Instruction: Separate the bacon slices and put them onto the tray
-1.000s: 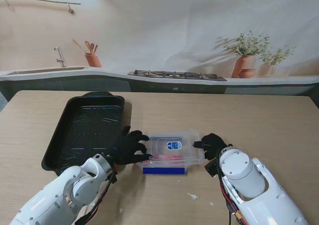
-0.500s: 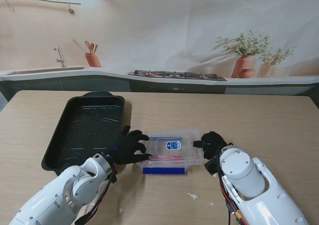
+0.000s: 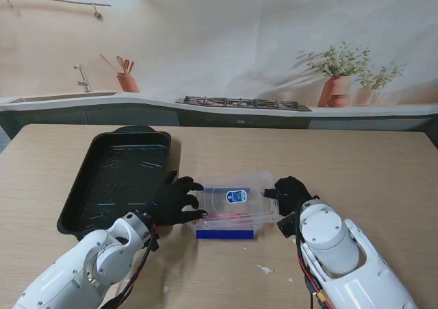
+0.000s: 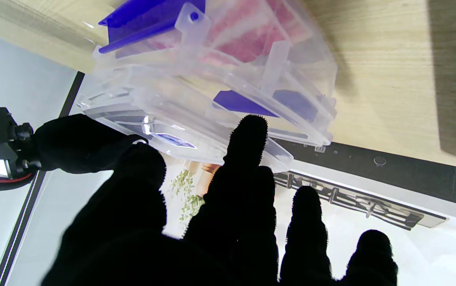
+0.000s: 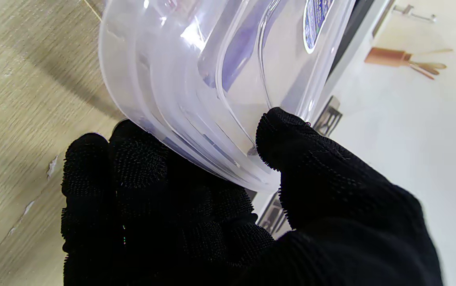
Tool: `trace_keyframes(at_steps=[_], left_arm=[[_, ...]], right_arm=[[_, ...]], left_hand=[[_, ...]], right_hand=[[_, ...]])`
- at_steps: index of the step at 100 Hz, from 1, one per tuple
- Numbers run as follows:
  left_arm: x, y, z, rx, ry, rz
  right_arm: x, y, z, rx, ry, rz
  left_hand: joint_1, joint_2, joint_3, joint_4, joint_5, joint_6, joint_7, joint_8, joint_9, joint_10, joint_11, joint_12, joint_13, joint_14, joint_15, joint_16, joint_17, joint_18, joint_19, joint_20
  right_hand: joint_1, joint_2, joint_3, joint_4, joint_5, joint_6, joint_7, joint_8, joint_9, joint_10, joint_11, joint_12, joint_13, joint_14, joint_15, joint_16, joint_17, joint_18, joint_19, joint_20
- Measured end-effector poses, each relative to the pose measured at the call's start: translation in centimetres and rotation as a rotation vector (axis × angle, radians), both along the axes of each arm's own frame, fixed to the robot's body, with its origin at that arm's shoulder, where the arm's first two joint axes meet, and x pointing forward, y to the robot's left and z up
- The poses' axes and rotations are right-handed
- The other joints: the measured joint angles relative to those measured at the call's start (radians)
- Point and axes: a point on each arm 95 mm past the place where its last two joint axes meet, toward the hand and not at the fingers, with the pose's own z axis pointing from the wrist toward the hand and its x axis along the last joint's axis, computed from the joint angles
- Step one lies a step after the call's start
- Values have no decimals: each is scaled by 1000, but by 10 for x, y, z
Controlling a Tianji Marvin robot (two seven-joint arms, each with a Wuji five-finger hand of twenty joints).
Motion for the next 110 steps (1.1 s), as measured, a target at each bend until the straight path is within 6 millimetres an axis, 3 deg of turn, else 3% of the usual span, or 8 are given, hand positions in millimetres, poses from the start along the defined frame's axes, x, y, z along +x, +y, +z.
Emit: trace_keyframes(at_steps=[14, 18, 37, 110], left_arm=[[0, 2, 4, -21, -29, 10], [0, 3, 6, -32, -47, 15], [3, 8, 14, -60, -114, 38], [6, 17, 21, -66, -135, 79]], right_arm=[[0, 2, 1, -3, -18, -17], [0, 2, 1, -4, -27, -26], [0, 5, 2, 3, -45, -47], [-9, 1, 28, 114, -126, -96]], left_hand=[[0, 0, 0, 0, -15, -8, -27, -1, 0, 0, 0, 0, 0, 0, 0, 0, 0, 0, 0, 0], [0, 0, 0, 0, -53, -50, -74, -15, 0, 0, 0, 0, 0, 0, 0, 0, 0, 0, 0, 0], [0, 0, 0, 0, -151, -57, -141, -33, -13, 0, 0, 0, 0, 0, 0, 0, 0, 1, 0, 10], [0, 0, -26, 0, -173, -41, -156, -35, -25, 0, 0, 0, -15, 1, 0, 0, 0, 1, 20, 23]], right_hand=[[0, 0, 0, -10, 0, -7, 4, 21, 0, 0, 0, 4, 1, 1, 19, 8, 7, 3, 8, 6], [0, 0, 0, -10, 0, -9, 5, 22, 0, 0, 0, 8, 1, 1, 24, 10, 8, 3, 10, 10], [1, 9, 10, -28, 0, -28, 29, 47, 0, 0, 2, 26, 2, 2, 48, 36, 21, 7, 16, 28], [13, 9, 39, -28, 2, -39, 67, 74, 17, 4, 14, 50, 37, 11, 105, 102, 68, 28, 28, 62]])
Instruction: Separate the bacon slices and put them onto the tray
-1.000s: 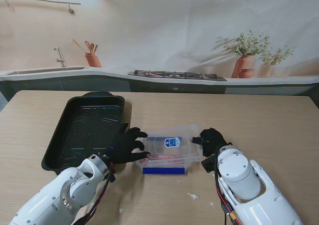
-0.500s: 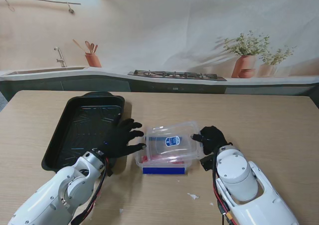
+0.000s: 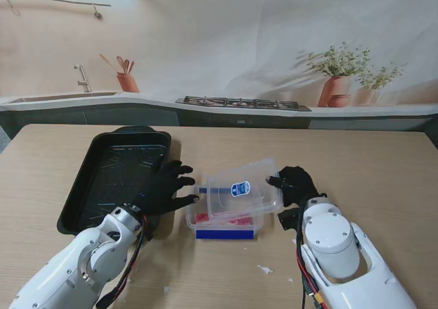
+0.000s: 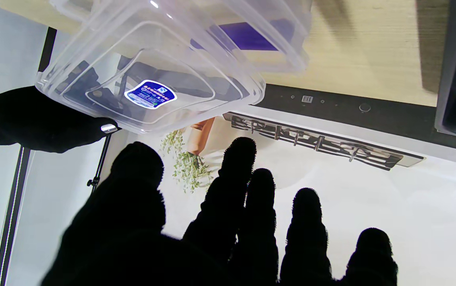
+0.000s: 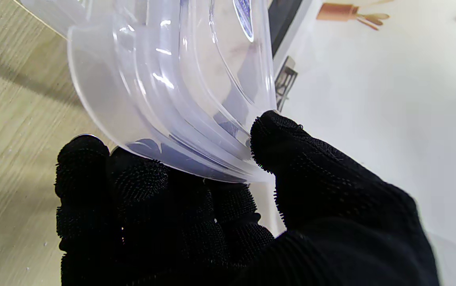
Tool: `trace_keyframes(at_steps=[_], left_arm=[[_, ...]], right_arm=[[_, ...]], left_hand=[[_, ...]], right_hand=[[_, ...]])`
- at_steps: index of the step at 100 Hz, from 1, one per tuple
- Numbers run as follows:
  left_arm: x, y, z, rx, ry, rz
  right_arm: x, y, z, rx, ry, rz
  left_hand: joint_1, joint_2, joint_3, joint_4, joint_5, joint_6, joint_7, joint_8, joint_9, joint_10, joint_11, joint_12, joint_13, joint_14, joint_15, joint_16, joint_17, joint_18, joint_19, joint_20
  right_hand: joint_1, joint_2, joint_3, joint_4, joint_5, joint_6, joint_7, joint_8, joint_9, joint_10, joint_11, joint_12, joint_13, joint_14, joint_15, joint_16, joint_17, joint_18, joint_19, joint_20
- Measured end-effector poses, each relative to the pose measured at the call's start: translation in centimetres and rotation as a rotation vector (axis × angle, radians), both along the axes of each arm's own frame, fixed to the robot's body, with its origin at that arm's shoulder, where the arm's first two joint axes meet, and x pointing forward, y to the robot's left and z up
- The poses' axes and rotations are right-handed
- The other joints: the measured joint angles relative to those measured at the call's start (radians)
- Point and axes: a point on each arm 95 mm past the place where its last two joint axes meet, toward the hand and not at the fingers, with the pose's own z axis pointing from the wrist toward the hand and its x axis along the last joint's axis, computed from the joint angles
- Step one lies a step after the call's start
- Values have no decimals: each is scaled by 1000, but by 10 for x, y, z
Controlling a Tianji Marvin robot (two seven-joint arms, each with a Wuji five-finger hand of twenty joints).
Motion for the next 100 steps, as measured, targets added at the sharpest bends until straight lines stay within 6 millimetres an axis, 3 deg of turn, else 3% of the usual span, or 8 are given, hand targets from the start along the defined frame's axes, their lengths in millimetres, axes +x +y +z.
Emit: trace_keyframes(at_steps=[60, 100], left_arm=[[0, -3, -1, 14, 9, -7], [0, -6, -3, 19, 23, -14]], right_arm=[[-12, -18, 28, 83, -87, -33], [-21, -51, 32, 75, -174, -146]], left_hand=[[0, 0, -27, 0, 0, 2, -10, -1, 0, 0, 0, 0, 0, 0, 0, 0, 0, 0, 0, 0], [-1, 0, -40, 0, 0, 6, -10, -8, 0, 0, 0, 0, 0, 0, 0, 0, 0, 0, 0, 0]], right_hand=[[26, 11, 55, 0, 1, -24, 6, 23, 6, 0, 1, 12, 15, -3, -4, 9, 13, 2, 0, 5], [25, 20, 65, 0, 1, -24, 9, 24, 6, 0, 1, 15, 23, -4, -11, 4, 18, 2, 0, 10]])
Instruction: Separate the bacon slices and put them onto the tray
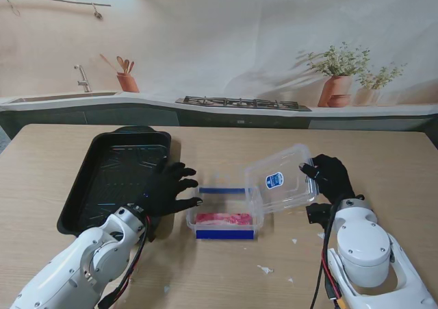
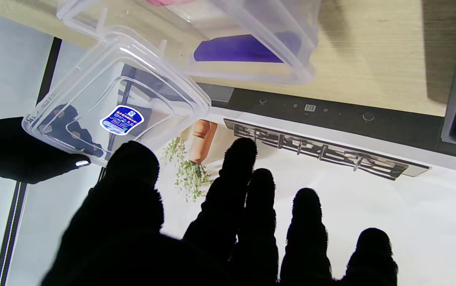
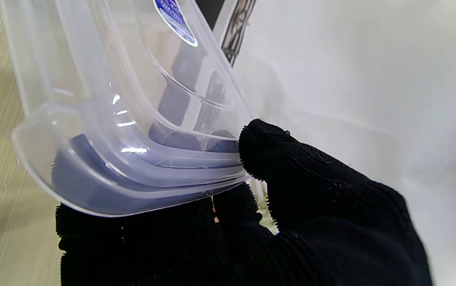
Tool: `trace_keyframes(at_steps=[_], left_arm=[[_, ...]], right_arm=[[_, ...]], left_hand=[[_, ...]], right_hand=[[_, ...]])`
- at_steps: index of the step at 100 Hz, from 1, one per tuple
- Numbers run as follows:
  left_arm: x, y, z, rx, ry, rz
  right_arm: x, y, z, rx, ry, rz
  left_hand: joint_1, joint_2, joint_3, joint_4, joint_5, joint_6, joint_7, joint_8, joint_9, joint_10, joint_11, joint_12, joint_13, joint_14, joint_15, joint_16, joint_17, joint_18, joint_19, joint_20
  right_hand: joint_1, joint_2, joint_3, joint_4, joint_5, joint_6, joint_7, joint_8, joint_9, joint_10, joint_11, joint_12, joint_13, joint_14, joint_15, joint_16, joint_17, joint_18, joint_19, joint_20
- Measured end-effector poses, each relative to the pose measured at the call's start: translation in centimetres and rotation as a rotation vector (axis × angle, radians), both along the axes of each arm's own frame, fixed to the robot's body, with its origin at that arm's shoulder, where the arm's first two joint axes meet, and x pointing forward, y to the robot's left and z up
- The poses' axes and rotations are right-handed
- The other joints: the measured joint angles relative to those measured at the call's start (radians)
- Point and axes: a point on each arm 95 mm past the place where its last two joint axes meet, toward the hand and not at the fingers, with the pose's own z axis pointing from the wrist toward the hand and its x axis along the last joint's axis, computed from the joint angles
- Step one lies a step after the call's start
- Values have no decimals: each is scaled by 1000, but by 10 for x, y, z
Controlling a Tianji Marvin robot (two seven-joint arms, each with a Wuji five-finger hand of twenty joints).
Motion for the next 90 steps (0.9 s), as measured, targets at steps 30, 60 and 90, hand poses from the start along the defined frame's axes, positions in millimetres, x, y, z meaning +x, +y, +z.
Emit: trace_keyframes(at_steps=[30, 60, 90], left_arm=[[0, -3, -1, 0, 10, -8], [0, -6, -2, 4, 16, -15], [1, -6, -3, 4, 16, -15]], right_arm=[[-10, -25, -10, 37, -25, -81], [-19, -39, -17, 63, -51, -147], [-24, -53, -38, 19, 23, -238]], left_hand=[[0, 0, -5, 0, 0, 4, 0, 0, -10, 0, 0, 0, -1, 0, 0, 0, 0, 0, 0, 0], [0, 0, -5, 0, 0, 4, 0, 0, -10, 0, 0, 0, -1, 0, 0, 0, 0, 0, 0, 0], [0, 0, -5, 0, 0, 4, 0, 0, -10, 0, 0, 0, -1, 0, 0, 0, 0, 0, 0, 0]], right_hand=[[-9, 2, -1, 0, 0, 3, -1, 0, 0, 0, 0, 2, 1, -2, -10, -2, 5, 0, 0, 0], [-10, 2, -1, 0, 0, 3, -2, 0, 8, 0, 0, 2, 2, -3, -10, 0, 7, 0, 0, 0], [1, 19, 1, 0, -1, -1, -2, -1, 9, 0, 0, 2, 15, -7, -11, 7, 18, 0, 0, 2]])
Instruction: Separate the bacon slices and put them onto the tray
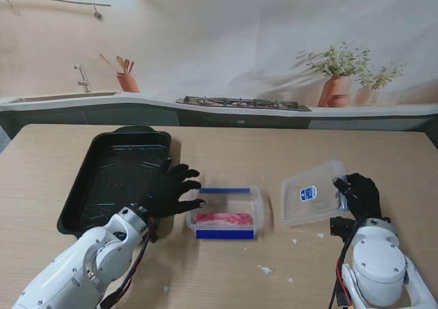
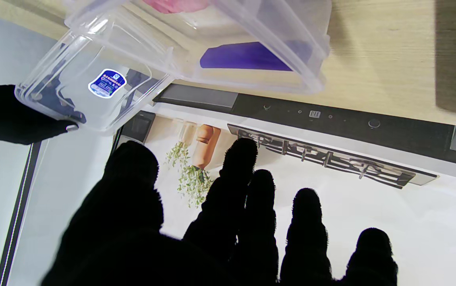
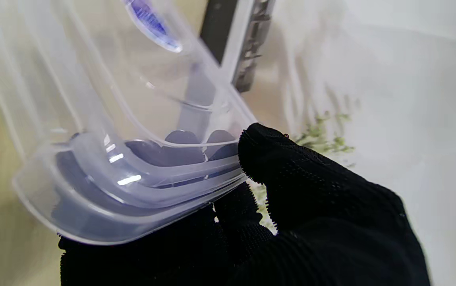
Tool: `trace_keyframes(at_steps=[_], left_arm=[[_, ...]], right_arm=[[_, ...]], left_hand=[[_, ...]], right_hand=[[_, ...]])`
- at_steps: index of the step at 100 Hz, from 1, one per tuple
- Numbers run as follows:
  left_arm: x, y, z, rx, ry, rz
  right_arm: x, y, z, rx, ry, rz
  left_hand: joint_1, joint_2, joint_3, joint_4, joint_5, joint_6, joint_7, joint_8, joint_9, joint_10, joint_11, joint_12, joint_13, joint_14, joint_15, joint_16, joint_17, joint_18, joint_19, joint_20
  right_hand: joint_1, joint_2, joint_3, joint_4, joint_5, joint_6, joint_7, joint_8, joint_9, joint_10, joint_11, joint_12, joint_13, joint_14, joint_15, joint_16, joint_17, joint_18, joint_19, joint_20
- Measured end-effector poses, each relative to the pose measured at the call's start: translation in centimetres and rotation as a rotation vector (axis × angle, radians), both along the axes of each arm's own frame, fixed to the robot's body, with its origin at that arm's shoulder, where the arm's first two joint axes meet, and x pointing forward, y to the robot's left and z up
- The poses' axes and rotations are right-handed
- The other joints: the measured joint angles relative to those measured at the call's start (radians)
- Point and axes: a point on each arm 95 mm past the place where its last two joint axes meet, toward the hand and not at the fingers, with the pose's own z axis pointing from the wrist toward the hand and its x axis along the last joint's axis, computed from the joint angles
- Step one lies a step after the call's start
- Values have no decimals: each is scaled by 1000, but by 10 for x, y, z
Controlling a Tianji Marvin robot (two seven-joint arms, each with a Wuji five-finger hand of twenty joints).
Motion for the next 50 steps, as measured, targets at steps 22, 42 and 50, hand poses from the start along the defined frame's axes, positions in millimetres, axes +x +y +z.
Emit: trace_keyframes(at_steps=[22, 42, 50], left_arm=[[0, 0, 0, 1, -1, -1], [0, 0, 0, 1, -1, 0], [0, 0, 0, 1, -1, 0]], right_arm=[[1, -7, -24, -33, 91, -84], [-1, -9, -28, -193, 133, -134], [-1, -9, -30, -231, 140, -133]], left_hand=[[0, 0, 0, 0, 0, 0, 0, 0, 0, 0, 0, 0, 0, 0, 0, 0, 0, 0, 0, 0], [0, 0, 0, 0, 0, 0, 0, 0, 0, 0, 0, 0, 0, 0, 0, 0, 0, 0, 0, 0], [0, 0, 0, 0, 0, 0, 0, 0, 0, 0, 0, 0, 0, 0, 0, 0, 0, 0, 0, 0]], right_hand=[[-12, 0, -7, 0, 0, 17, -34, 0, -1, 0, 0, -1, 0, 0, -25, -4, -10, 0, 0, 0], [-11, 48, -91, 1, -69, 31, -59, -51, -119, 0, 0, -44, -135, 4, -58, -22, -157, -24, -20, 0], [3, 63, -117, 2, -125, 11, -98, -122, -229, 0, -9, -87, -258, 21, -139, -69, -282, -48, -74, -22]])
